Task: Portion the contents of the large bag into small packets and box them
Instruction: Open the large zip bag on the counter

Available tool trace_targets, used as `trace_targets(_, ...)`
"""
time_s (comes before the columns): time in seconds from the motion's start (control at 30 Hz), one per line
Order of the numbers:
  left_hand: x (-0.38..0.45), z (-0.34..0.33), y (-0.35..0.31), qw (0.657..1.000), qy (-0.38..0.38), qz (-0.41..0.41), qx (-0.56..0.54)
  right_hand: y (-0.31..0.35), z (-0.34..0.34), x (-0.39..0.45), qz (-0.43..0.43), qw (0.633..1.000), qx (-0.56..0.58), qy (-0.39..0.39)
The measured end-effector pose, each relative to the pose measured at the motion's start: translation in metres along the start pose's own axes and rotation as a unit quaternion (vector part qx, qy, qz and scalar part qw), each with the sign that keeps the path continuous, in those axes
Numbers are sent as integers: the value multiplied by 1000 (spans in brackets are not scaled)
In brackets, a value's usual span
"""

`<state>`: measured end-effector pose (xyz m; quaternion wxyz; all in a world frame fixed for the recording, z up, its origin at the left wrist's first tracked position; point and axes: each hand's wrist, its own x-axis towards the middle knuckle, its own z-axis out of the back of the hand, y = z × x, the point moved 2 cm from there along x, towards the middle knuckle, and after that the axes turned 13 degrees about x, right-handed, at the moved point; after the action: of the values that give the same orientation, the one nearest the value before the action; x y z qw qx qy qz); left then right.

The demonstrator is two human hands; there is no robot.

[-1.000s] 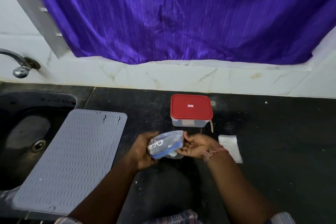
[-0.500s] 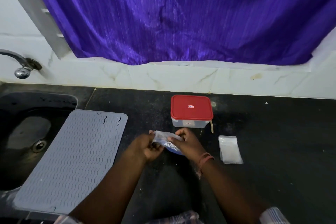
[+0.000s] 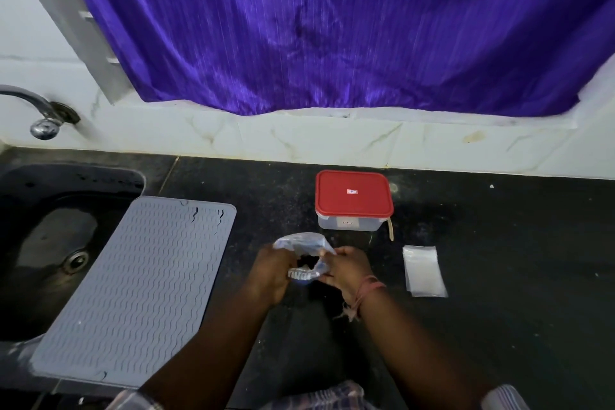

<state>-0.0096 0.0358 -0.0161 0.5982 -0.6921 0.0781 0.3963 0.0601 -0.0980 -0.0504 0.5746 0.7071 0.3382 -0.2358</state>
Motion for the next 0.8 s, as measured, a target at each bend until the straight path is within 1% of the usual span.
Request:
trace_targets(0.03,-1,0,4,995,-25,-15,98,4,1,1,-38,998,50,2)
trace_targets(0.07,0,0,7,979,-45,-19,198,6,2,1,-79,991,105,9)
trace_targets(0.1,0,0,9,960,-60,-12,272,8,2,3,-110,982,152,18)
trace_targets(0.13,0,-1,9,945,-72,-8,317,7,1,2,-129,974,183,22)
trace_targets(0.2,-1,-5,5,915,-78,-14,395,2,-2,2,-136,967,216,27)
trace_targets(0.27,-4,-13,-1,875,-82,-24,477,-1,-4,5,-119,968,217,35)
trace_targets(0.3,-5,-16,-3,867,-80,-38,490,0,-5,7,-97,976,193,36)
trace_targets(0.33,-3,-17,-3,868,-78,-58,486,4,-7,10,-72,985,154,28)
trace_targets(0.4,2,-17,-1,879,-79,-95,461,10,-4,21,-10,999,44,-14)
trace_targets(0.43,4,-15,0,881,-74,-110,454,9,-1,31,14,1000,-3,-15)
trace_targets(0.47,4,-13,-1,886,-68,-113,444,10,1,31,14,999,-31,-12)
trace_targets(0.5,4,-11,-1,903,-68,-106,411,8,2,31,6,1000,-27,-4)
trace_targets(0.53,5,-6,-2,931,-69,-76,349,5,4,30,-3,1000,-17,10)
trace_targets(0.57,7,-2,-1,969,-49,-26,242,3,5,24,-10,999,6,32)
trace_targets(0.6,6,0,0,994,-6,37,102,3,5,15,-22,998,35,57)
trace_targets(0.63,4,1,1,994,40,101,-27,1,6,10,-39,993,70,86)
trace_targets(0.67,1,2,3,979,74,151,-112,0,6,6,-64,984,108,125)
trace_targets(0.7,-2,1,6,967,102,180,-151,-2,6,2,-92,973,138,162)
trace_targets(0.73,-4,0,8,963,119,186,-157,-2,7,1,-112,964,158,183)
trace_targets(0.8,-11,-5,8,965,158,158,-134,2,6,1,-124,956,194,182)
